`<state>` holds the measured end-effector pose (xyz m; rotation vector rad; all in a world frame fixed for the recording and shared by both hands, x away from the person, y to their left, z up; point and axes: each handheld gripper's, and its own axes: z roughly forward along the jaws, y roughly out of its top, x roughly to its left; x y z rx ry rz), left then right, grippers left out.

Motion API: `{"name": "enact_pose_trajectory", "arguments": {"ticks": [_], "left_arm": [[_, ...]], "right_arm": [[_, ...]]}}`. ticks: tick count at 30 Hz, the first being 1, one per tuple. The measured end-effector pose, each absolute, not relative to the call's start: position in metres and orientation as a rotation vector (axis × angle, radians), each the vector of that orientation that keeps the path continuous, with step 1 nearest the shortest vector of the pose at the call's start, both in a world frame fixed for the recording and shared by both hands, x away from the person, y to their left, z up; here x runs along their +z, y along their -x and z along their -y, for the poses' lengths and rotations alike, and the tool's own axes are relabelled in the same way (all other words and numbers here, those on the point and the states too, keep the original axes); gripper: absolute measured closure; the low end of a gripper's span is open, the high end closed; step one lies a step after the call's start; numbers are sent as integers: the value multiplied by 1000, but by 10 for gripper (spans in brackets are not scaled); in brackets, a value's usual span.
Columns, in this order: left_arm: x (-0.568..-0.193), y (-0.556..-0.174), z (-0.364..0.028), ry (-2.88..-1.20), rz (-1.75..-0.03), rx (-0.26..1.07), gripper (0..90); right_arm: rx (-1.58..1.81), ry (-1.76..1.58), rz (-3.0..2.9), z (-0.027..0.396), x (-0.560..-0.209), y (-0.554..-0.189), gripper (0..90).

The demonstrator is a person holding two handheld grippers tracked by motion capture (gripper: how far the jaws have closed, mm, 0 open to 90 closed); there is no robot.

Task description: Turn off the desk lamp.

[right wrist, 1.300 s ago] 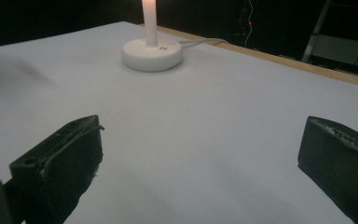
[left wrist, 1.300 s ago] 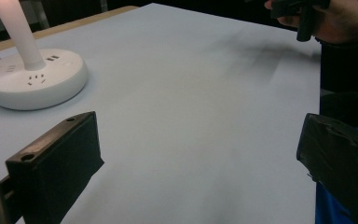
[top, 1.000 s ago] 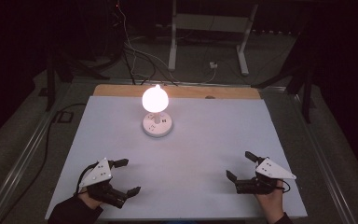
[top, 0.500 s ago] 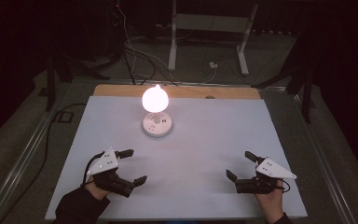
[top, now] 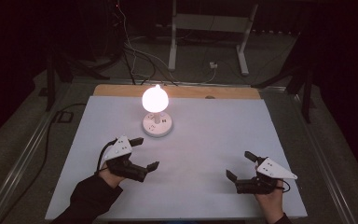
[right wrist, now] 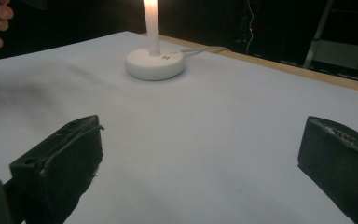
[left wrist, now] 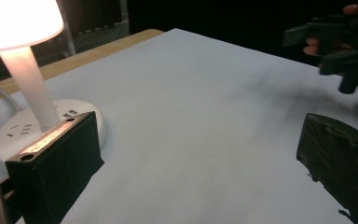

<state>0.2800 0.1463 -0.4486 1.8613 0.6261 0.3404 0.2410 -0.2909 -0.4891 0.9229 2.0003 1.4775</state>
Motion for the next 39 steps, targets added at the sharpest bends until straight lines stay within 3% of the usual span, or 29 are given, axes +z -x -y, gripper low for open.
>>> {"name": "enact_pose_trajectory", "arguments": {"ticks": [15,20,29,36,39], "left_arm": [[-452,-312,-130,-1835,-748,439,5],[-451,-323,-122,-1854,-794,373,5],[-463,-341,-100,-1874,-843,447,5],[-471,-354,-88,-1875,-914,512,86],[-474,-359,-86,-1865,-941,532,163]], "right_arm": [[1472,-909,-2014,290,-489,-242,0],[1477,-911,-2012,290,-489,-242,0],[1485,-919,-2009,292,-489,-242,0],[1496,-914,-2013,292,-489,-242,0],[1501,-914,-2010,292,-489,-242,0]]}}
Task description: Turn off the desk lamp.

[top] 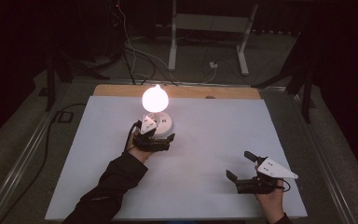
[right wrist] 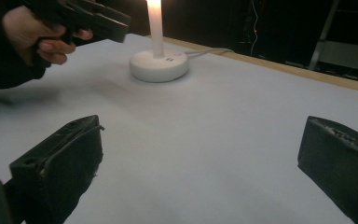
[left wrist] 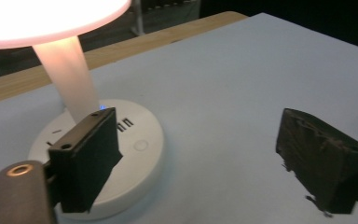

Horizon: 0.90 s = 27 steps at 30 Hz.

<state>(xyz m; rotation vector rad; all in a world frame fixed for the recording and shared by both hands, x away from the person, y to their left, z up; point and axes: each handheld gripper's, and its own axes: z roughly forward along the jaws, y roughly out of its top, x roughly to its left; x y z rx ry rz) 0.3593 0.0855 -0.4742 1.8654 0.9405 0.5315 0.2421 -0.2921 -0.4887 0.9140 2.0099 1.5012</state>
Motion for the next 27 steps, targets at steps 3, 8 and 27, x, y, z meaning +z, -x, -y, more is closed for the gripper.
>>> {"name": "enact_pose_trajectory", "arguments": {"ticks": [3,8,27], "left_arm": [[-478,-364,-84,-1852,-968,548,250],[-482,-370,-81,-1836,-995,588,408],[-502,-390,-77,-1861,-1106,677,900]], "right_arm": [[1502,-909,-2015,292,-489,-242,0],[1506,-910,-2015,292,-489,-242,0],[1511,-913,-2018,293,-489,-242,0]]}}
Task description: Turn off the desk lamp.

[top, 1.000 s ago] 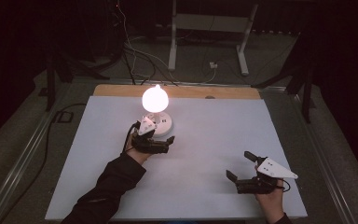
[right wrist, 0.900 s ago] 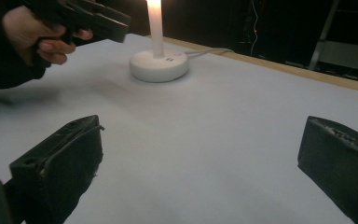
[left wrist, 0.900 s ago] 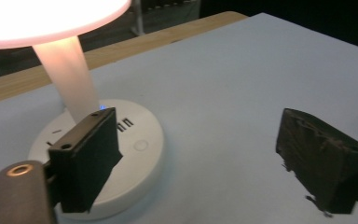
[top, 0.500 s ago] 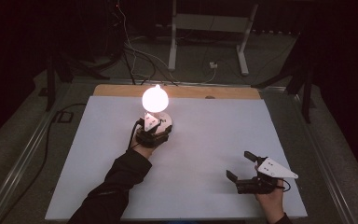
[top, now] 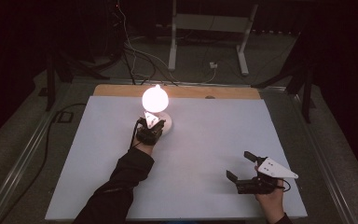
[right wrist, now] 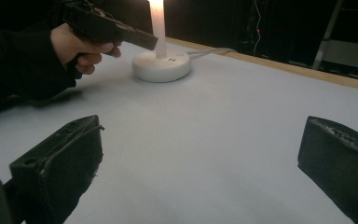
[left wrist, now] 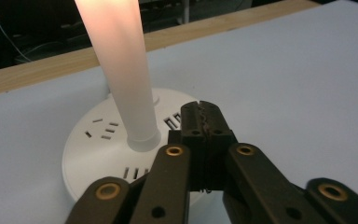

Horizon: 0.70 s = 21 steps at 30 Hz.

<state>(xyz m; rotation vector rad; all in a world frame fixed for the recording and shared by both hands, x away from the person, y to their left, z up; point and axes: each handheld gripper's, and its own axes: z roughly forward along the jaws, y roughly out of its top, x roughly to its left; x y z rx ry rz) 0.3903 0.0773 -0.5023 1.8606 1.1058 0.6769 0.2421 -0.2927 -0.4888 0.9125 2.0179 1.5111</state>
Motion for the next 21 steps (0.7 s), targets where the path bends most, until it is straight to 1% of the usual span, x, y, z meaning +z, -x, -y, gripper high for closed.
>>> {"name": "enact_pose_trajectory", "arguments": {"ticks": [2,7,11,21], "left_arm": [[-505,-392,-77,-1863,-1108,665,900],[-509,-393,-75,-1877,-1088,695,900],[-513,-395,-74,-1889,-1066,685,900],[-517,-399,-72,-1903,-1068,686,900]], "right_arm": [[1515,-915,-2017,293,-489,-242,0],[1512,-913,-2018,293,-489,-242,0],[1510,-913,-2022,293,-489,-242,0],[1512,-912,-2030,293,-489,-242,0]]}}
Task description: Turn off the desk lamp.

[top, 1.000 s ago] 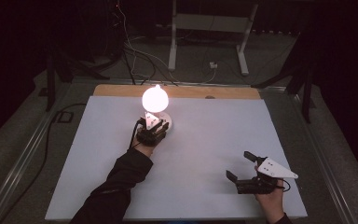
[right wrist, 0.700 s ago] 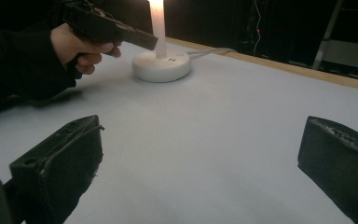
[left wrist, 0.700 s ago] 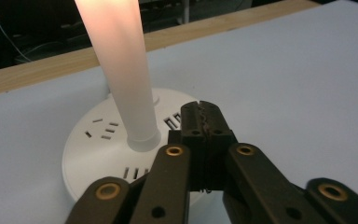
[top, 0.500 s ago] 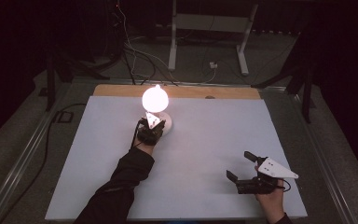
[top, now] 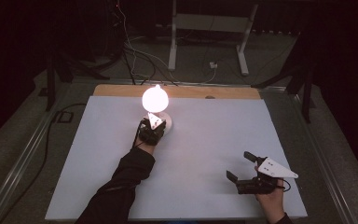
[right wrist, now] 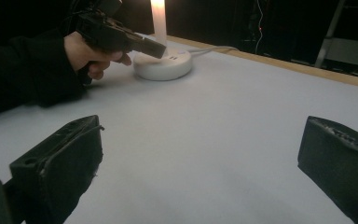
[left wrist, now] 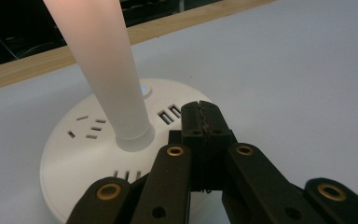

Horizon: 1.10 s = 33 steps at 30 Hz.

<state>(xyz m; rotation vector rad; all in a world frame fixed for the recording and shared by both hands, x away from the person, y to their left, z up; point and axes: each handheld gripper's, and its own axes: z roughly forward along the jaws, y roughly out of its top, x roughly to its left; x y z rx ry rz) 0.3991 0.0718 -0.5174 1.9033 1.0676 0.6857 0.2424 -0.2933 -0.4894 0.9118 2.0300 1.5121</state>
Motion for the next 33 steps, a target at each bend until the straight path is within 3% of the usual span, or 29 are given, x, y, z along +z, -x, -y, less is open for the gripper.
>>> {"name": "enact_pose_trajectory", "arguments": {"ticks": [33], "left_arm": [[-511,-403,-70,-1880,-1056,693,900]], "right_arm": [[1514,-919,-2029,294,-490,-243,0]]}}
